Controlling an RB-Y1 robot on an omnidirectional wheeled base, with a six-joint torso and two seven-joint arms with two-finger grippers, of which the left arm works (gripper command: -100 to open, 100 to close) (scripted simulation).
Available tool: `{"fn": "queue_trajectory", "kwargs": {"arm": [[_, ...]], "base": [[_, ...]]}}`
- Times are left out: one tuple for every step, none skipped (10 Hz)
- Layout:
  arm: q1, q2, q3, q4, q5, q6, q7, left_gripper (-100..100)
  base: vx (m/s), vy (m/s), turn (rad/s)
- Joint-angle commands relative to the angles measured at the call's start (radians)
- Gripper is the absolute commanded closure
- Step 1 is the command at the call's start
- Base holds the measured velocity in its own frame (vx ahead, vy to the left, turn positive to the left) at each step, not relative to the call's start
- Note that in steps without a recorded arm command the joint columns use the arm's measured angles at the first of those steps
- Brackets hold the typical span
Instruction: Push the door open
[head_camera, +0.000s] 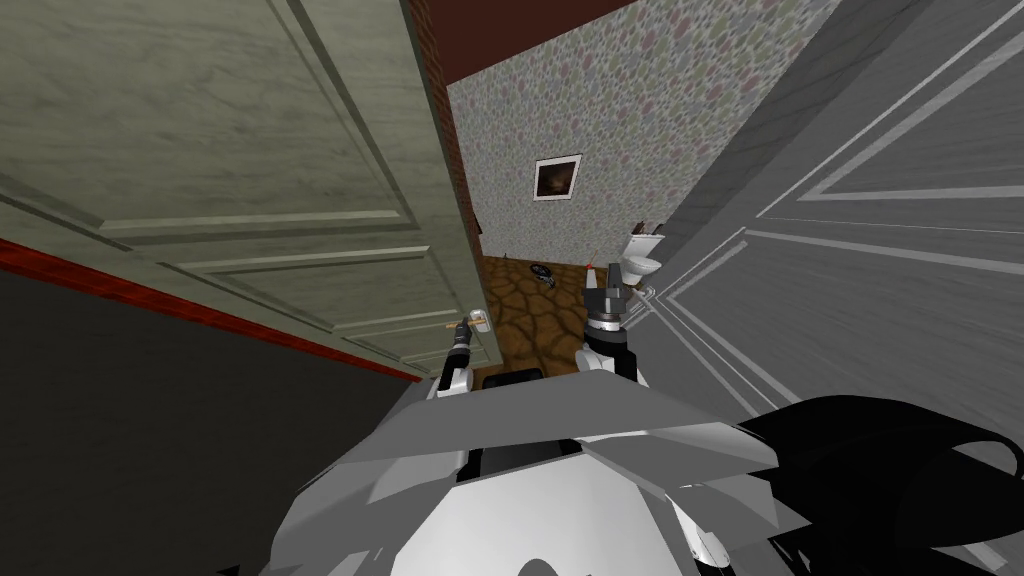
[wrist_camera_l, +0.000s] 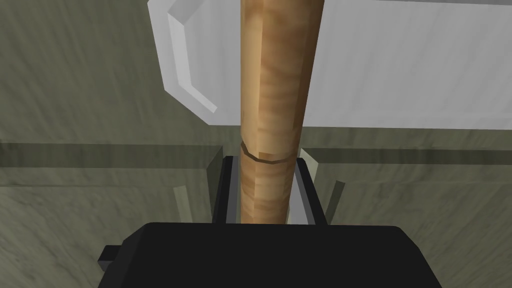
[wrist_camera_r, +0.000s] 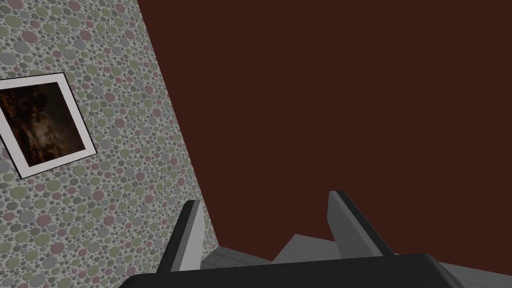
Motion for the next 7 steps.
{"fn": "queue_trajectory", "kwargs": {"arm": [[-0.009, -0.012, 0.018, -0.002, 0.002, 0.000, -0.003, 100], [-0.012, -0.020, 0.026, 0.001, 0.003, 0.002, -0.005, 100], [-0.010, -0.014, 0.023, 0.006, 0.003, 0.001, -0.003, 100], [-0.013, 0.006, 0.040, 0.005, 0.007, 0.001, -0.004, 100], [-0.014, 0.013, 0.047, 0.005, 0.009, 0.001, -0.004, 100], [-0.014, 0.025, 0.058, 0.006, 0.012, 0.001, -0.005, 100], [-0.015, 0.033, 0.067, 0.006, 0.014, 0.001, -0.005, 100]], "base": [[0.159, -0.085, 0.068], [0.153, -0.080, 0.052], [0.070, -0.031, 0.028], [0.111, -0.025, 0.039], [0.172, -0.065, 0.065], [0.177, -0.064, 0.071], [0.176, -0.053, 0.050]]}}
